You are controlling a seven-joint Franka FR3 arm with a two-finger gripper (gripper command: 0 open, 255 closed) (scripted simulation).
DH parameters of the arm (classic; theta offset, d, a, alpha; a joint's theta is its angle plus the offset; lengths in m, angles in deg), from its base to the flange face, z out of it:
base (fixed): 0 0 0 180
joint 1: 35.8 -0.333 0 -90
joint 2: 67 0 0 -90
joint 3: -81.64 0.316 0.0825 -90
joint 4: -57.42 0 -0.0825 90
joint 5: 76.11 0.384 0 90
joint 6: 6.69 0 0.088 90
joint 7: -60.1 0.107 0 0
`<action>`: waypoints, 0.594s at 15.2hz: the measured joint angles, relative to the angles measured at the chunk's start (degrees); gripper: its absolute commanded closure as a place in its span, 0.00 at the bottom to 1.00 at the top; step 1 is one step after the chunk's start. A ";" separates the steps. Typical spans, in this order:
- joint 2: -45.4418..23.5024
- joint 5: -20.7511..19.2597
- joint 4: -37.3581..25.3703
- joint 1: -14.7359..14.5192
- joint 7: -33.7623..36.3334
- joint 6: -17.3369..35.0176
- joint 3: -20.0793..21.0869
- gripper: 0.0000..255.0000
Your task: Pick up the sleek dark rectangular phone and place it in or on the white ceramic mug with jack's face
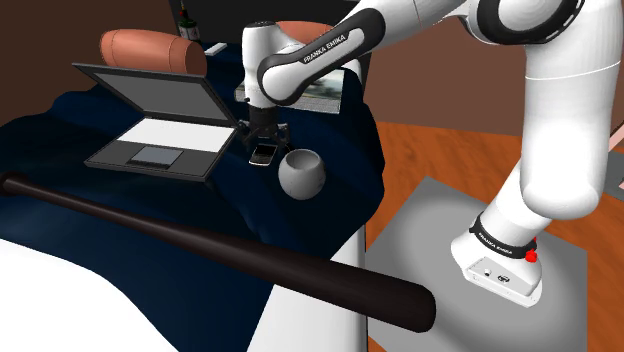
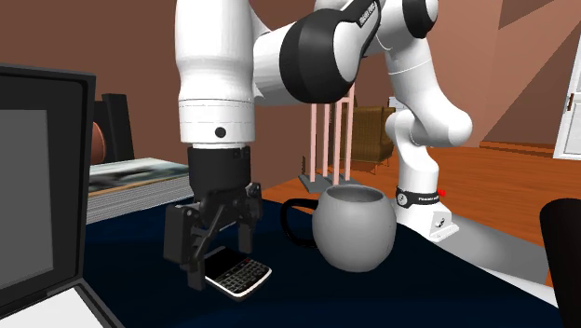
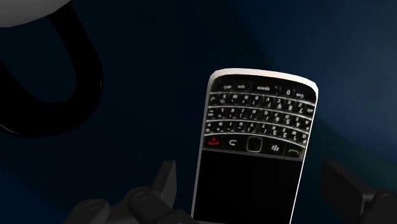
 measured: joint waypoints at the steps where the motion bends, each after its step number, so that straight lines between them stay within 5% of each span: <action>1: -0.02 -0.01 0.01 0.00 0.00 0.04 -0.01 0.00; 3: -0.03 -0.01 0.02 0.00 0.00 0.07 -0.01 0.00; 4: -0.03 -0.01 0.02 0.00 0.00 0.07 -0.01 1.00; 9: 0.06 -0.02 0.04 0.01 0.02 0.11 -0.01 1.00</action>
